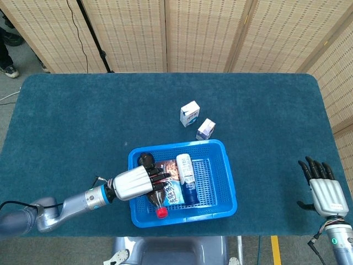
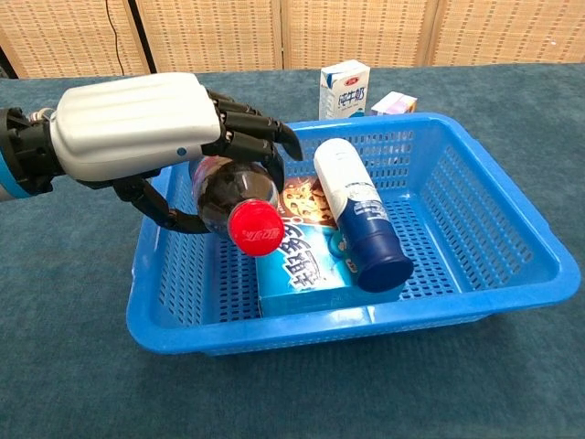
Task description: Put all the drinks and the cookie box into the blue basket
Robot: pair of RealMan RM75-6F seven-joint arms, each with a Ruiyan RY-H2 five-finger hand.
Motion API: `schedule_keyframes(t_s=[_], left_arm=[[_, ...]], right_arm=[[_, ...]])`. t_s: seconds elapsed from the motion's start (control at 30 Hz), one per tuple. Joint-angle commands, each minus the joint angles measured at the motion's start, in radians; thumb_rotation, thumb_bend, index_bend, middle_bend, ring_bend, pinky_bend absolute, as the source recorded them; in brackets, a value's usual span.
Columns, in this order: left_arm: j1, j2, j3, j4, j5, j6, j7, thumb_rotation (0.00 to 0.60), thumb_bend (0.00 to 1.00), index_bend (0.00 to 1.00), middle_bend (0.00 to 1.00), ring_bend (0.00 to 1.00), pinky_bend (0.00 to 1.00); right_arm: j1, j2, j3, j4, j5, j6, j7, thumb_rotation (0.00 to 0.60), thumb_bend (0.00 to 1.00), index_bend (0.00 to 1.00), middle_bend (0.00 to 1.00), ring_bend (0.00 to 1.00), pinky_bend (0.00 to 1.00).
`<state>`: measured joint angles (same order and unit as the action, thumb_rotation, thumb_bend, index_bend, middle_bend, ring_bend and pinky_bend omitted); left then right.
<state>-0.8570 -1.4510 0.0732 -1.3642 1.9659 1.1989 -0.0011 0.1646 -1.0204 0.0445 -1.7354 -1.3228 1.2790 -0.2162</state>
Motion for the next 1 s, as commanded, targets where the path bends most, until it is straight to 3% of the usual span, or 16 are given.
schedule_keyframes(t_s=[0.03, 0.1, 0.2, 0.4, 0.6, 0.73, 1.0], left_arm=[[-0.009, 0.043, 0.006, -0.082, -0.072, -0.082, -0.009, 0.6, 0.26, 0.0, 0.0, 0.0, 0.12], [-0.011, 0.061, -0.003, -0.115, -0.087, -0.073, -0.049, 0.6, 0.12, 0.0, 0.0, 0.0, 0.03], [-0.004, 0.09, -0.025, -0.149, -0.086, 0.007, -0.153, 0.6, 0.02, 0.0, 0.0, 0.0, 0.0], [0.011, 0.139, -0.058, -0.187, -0.091, 0.098, -0.236, 0.6, 0.0, 0.0, 0.0, 0.0, 0.0], [0.051, 0.203, -0.113, -0.217, -0.184, 0.148, -0.273, 0.6, 0.0, 0.0, 0.0, 0.0, 0.0], [0.084, 0.252, -0.129, -0.235, -0.255, 0.149, -0.291, 0.6, 0.0, 0.0, 0.0, 0.0, 0.0], [0.183, 0.416, -0.122, -0.363, -0.438, 0.095, -0.209, 0.6, 0.0, 0.0, 0.0, 0.0, 0.0]], right_arm=[[0.0, 0.0, 0.0, 0.001, 0.001, 0.0, 0.0, 0.6, 0.0, 0.0, 0.0, 0.0, 0.0], [0.0, -0.001, 0.0, 0.001, 0.0, -0.001, 0.0, 0.6, 0.0, 0.0, 0.0, 0.0, 0.0], [0.001, -0.003, -0.001, 0.0, 0.001, -0.002, -0.005, 0.6, 0.0, 0.0, 0.0, 0.0, 0.0], [0.001, -0.004, -0.002, -0.003, 0.001, -0.001, -0.012, 0.6, 0.0, 0.0, 0.0, 0.0, 0.0], [0.0, -0.01, -0.002, -0.001, 0.003, 0.001, -0.018, 0.6, 0.0, 0.0, 0.0, 0.0, 0.0], [0.007, -0.017, 0.007, 0.008, 0.003, 0.0, -0.014, 0.6, 0.0, 0.0, 0.0, 0.0, 0.0], [0.081, -0.012, 0.082, 0.098, 0.03, -0.052, 0.033, 0.6, 0.0, 0.0, 0.0, 0.0, 0.0]])
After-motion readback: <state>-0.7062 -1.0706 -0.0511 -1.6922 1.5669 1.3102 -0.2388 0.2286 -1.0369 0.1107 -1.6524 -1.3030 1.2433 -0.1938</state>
